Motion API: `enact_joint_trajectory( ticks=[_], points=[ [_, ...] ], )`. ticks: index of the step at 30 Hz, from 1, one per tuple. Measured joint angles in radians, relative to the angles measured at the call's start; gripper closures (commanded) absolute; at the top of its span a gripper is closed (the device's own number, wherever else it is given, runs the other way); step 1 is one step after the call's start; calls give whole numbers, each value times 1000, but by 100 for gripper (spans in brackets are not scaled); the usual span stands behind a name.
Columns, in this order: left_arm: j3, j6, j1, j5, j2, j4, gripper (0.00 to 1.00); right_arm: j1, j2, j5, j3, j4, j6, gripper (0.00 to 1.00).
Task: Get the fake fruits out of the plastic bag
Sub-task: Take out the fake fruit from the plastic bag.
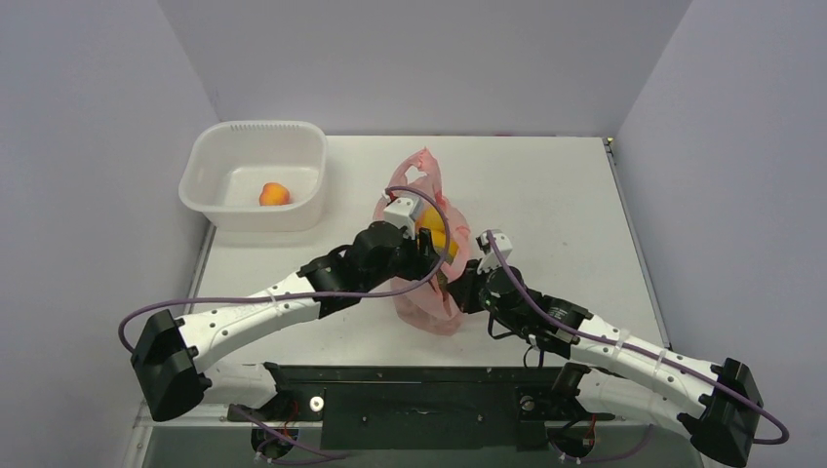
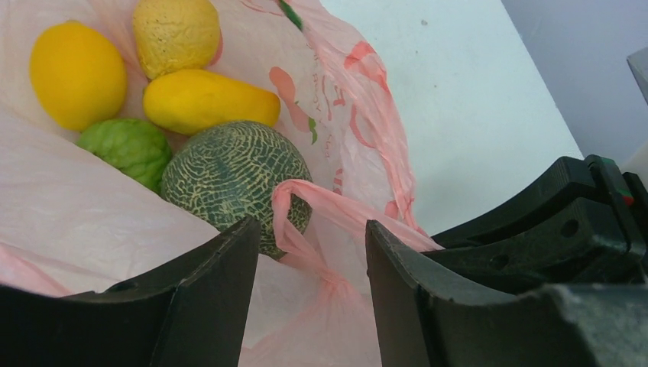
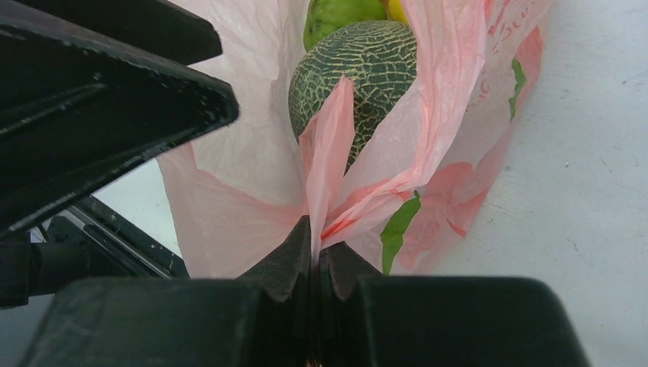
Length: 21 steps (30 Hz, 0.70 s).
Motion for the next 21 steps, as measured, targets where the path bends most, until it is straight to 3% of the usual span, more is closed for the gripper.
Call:
enact_joint_trajectory(
  ticks=[9, 21],
  points=[
    [101, -73, -34, -95, 77, -165, 55, 0, -1, -55, -3, -63, -2, 100],
    [186, -80, -29, -151, 280, -159, 68, -31, -71, -60, 31, -227, -54, 100]
  ],
)
